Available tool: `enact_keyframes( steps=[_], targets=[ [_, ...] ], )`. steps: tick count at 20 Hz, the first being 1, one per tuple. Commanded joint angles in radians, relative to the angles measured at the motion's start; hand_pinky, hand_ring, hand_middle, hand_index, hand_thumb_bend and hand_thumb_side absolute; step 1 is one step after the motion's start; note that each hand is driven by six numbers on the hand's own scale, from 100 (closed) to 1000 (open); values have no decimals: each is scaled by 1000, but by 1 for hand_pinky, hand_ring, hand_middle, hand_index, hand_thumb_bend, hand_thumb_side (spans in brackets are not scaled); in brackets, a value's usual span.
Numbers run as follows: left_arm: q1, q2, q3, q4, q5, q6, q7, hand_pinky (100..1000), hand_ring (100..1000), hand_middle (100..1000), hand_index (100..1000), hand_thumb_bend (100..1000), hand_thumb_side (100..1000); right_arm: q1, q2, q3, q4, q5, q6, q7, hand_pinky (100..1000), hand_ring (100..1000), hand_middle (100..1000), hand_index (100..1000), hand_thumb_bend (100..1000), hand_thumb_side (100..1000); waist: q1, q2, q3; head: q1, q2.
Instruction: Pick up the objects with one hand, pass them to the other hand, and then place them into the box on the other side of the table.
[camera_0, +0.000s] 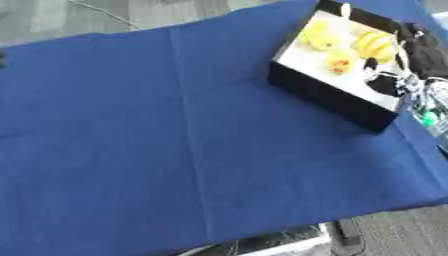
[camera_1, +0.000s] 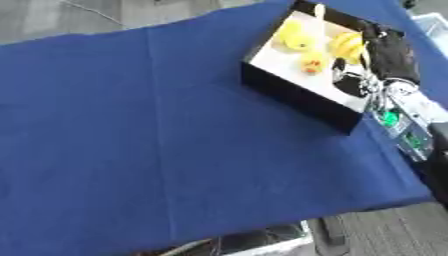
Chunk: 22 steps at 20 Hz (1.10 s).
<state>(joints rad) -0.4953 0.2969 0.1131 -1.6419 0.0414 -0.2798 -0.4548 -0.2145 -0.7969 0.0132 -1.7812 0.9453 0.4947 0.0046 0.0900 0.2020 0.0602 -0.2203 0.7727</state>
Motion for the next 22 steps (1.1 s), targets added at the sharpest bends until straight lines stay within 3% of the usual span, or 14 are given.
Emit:
enact_keyframes(
  steps=[1, 4, 6, 9, 11, 15, 22],
  targets=[
    [5, 1, 22, -19, 0, 13, 7, 663, 492, 389, 560, 100, 727, -8, 38, -48, -171, 105, -24, -46, 783, 880, 878, 977, 100, 100, -10, -26, -5, 51, -3],
    [16, -20, 28, -17, -4, 21, 8, 664, 494, 392, 561, 100, 732, -63, 131, -30, -213, 173, -144, -162, 773, 852, 861, 955, 151, 100, -11, -32, -12, 112, -3],
    [22, -38, 29, -14, -8, 24, 1, 664, 494, 392, 561, 100, 736, -101, 198, -3, -217, 195, -232, -231, 760, 848, 854, 949, 100, 100, -11, -38, -19, 145, -3],
    [28, -63, 29, -10, -20, 28, -8, 663, 494, 392, 560, 100, 742, -137, 293, 64, -219, 198, -336, -300, 747, 847, 849, 948, 100, 100, -12, -42, -21, 191, -3],
    [36, -74, 27, -9, -28, 30, -11, 663, 494, 391, 560, 100, 745, -139, 333, 127, -219, 190, -383, -305, 742, 851, 849, 950, 100, 100, -15, -45, -20, 220, -3],
    [46, -96, 18, -5, -42, 34, -21, 664, 494, 392, 560, 100, 755, -117, 341, 237, -219, 164, -424, -254, 734, 859, 848, 950, 100, 100, -22, -50, -16, 243, -3],
    [65, -129, 2, -1, -59, 39, -48, 663, 494, 391, 558, 100, 779, -112, 358, 327, -219, 150, -450, -215, 735, 864, 854, 956, 100, 100, -29, -48, -9, 237, -3]
  ],
)
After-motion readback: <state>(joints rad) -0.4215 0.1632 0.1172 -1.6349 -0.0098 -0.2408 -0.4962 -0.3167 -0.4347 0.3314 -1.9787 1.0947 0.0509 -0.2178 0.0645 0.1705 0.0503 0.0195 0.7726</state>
